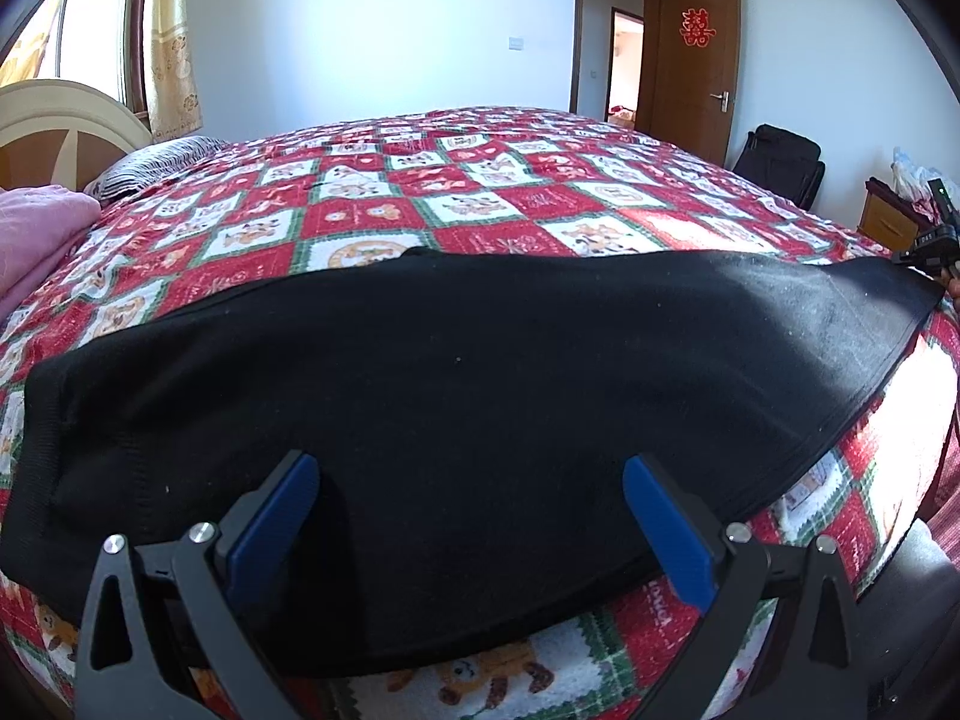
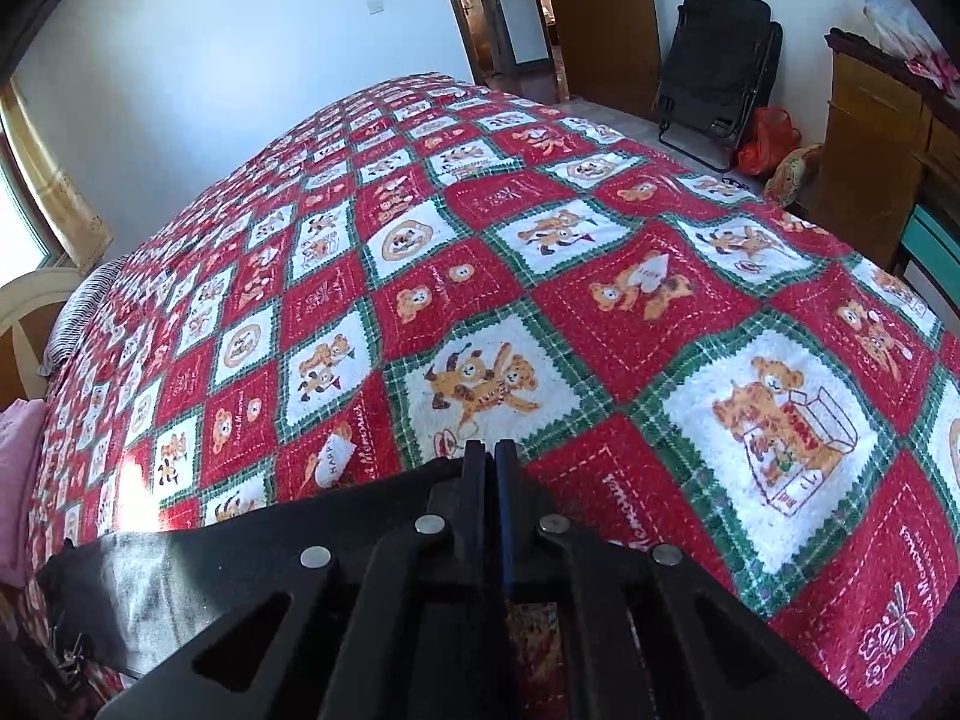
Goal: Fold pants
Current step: 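Grasp the pants leg end with the right gripper and lift it up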
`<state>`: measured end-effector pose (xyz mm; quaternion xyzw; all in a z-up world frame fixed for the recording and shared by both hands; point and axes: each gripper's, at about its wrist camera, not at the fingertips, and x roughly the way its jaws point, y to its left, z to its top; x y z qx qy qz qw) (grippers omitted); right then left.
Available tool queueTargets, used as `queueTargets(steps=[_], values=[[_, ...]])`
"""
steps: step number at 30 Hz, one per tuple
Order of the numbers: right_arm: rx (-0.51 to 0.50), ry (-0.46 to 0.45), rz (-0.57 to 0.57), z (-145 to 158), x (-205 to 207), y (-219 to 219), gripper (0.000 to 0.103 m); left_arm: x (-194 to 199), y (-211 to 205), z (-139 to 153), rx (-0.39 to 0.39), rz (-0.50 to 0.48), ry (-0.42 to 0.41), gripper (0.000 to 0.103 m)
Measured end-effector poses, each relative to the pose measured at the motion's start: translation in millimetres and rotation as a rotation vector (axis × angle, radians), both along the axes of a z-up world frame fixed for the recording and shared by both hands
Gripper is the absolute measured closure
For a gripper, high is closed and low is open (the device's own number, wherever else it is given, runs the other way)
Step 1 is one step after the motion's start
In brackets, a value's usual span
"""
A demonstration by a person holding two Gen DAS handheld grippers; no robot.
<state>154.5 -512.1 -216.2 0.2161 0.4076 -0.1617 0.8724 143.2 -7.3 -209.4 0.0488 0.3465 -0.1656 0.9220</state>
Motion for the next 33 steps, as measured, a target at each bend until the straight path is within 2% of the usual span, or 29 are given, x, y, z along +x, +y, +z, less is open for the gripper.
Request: queueTargets(steps=[2, 5, 6, 7, 8, 9, 13, 18, 22, 25, 30, 33], values=[[0.009, -0.001, 0.017, -3.3, -1.1, -2.8, 0.100, -0.4, 0.0, 0.4, 0.003, -0.001, -0.001, 0.000], [0.042, -0.036, -0.019, 4.6, -18.1, -10.8, 0.096, -0.4, 1.0, 0.9, -0.010, -0.002, 0.006, 0.000], [0.046, -0.048, -0.024, 7.8, -25.5, -11.7, 0.079, -0.5, 1.3, 0.9, -0.016, -0.001, 0.007, 0.000], [0.061, -0.061, -0.024, 10.7, -34.1, -12.3, 0.052, -0.3, 1.4, 1.2, -0.018, 0.000, 0.007, 0.000], [0.083, -0.076, -0.023, 11.8, -41.2, -12.9, 0.044, -0.4, 0.9, 0.9, -0.017, 0.000, 0.006, 0.000], [0.114, -0.088, -0.014, 12.6, -49.9, -12.2, 0.043, -0.8, 0.1, 0.4, -0.013, 0.000, 0.004, 0.000], [0.143, -0.085, 0.041, 11.8, -68.5, -2.3, 0.043, -0.4, 1.3, 1.1, -0.014, 0.001, 0.003, 0.000], [0.188, -0.092, 0.053, 9.7, -74.3, 0.8, 0.043, 1.1, 4.8, 3.2, -0.034, 0.004, 0.012, 0.000], [0.240, -0.094, 0.102, 7.5, -75.0, 8.9, 0.054, 1.3, 7.6, 4.8, -0.051, 0.008, 0.015, 0.000], [0.193, -0.062, 0.110, 3.7, -71.3, 18.8, 0.054, 2.7, 10.6, 5.8, -0.067, 0.017, 0.018, 0.000], [0.183, -0.078, 0.111, -2.1, -60.5, 22.2, 0.055, 4.4, 15.7, 6.6, -0.081, 0.030, 0.020, 0.000], [0.172, -0.071, 0.109, -5.4, -53.6, 23.7, 0.064, 4.8, 15.6, 6.0, -0.078, 0.028, 0.021, 0.000]])
